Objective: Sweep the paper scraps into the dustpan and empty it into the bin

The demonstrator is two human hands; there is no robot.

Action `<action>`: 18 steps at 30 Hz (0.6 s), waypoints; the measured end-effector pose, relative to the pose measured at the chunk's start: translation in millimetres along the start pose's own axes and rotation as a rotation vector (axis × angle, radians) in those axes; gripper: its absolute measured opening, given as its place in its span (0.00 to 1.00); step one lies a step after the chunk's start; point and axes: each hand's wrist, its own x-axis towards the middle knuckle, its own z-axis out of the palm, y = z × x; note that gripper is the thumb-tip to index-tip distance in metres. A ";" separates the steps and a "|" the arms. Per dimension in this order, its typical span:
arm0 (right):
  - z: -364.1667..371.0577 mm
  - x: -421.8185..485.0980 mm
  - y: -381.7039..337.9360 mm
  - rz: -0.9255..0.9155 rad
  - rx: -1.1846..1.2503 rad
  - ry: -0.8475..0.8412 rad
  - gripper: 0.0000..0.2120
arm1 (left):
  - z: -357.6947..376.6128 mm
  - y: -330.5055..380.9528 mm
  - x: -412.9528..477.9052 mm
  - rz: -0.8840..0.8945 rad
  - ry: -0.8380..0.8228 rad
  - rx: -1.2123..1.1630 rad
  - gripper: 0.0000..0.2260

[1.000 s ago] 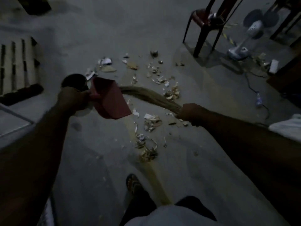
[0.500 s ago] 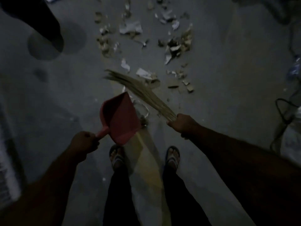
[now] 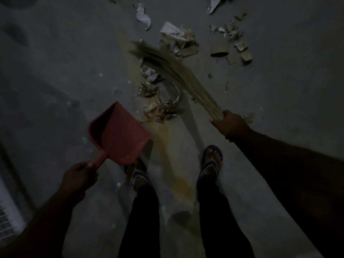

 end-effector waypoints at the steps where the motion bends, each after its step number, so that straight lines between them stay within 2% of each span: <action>1: 1.8 3.1 4.2 0.010 0.017 -0.008 0.37 | -6.1 -6.8 5.2 -0.012 0.015 0.030 0.06; 6: 12.7 21.5 18.2 0.112 0.052 -0.052 0.36 | -4.3 -29.7 32.7 -0.021 -0.026 0.052 0.06; 12: 31.7 31.5 29.9 0.104 0.055 -0.072 0.28 | 28.2 -33.3 59.6 0.041 -0.098 -0.051 0.07; 17: 39.6 22.6 33.5 0.118 0.116 -0.069 0.27 | 39.0 -23.1 66.4 0.077 -0.140 -0.132 0.00; 18: 41.2 20.4 33.0 0.122 0.118 -0.060 0.27 | 39.0 -21.9 67.6 0.085 -0.163 -0.142 0.02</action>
